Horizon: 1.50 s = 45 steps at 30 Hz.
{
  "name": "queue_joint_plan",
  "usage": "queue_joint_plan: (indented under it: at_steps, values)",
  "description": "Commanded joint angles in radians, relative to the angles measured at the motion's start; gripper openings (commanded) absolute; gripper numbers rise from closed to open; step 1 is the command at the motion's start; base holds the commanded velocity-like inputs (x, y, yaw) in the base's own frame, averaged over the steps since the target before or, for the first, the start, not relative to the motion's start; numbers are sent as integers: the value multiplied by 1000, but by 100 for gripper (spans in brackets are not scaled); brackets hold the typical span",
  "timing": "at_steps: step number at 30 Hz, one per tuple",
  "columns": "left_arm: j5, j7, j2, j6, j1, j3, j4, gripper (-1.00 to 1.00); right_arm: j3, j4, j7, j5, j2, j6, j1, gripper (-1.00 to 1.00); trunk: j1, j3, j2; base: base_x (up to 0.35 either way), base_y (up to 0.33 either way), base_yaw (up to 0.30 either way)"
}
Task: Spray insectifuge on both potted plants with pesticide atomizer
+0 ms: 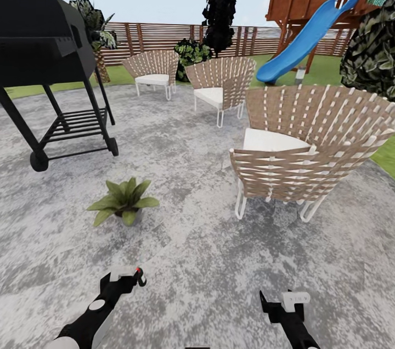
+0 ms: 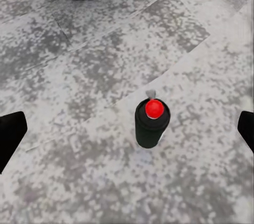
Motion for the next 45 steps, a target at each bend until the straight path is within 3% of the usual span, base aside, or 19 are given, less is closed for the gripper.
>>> queue_joint_plan:
  at_steps: [1,19,29,38,45]
  values:
    - [3,0,-1,-4,0,0,1,100,0,1,0,0,0,-3,0,100,0,-1,0,65,-32,0]
    - [3,5,-15,-9,1,-1,1,100,2,3,-3,0,2,-3,0,100,0,-1,0,17,-27,2]
    - [3,5,-15,-10,1,-1,1,100,2,3,-4,0,3,-3,0,100,0,-1,0,80,-230,233]
    - [3,1,-14,-11,1,-1,0,100,2,4,-2,0,3,-3,0,100,0,-1,0,14,-28,213]
    - [3,1,-17,-11,1,-3,0,100,1,14,-4,0,3,-3,0,100,27,-28,-49,0,0,10]
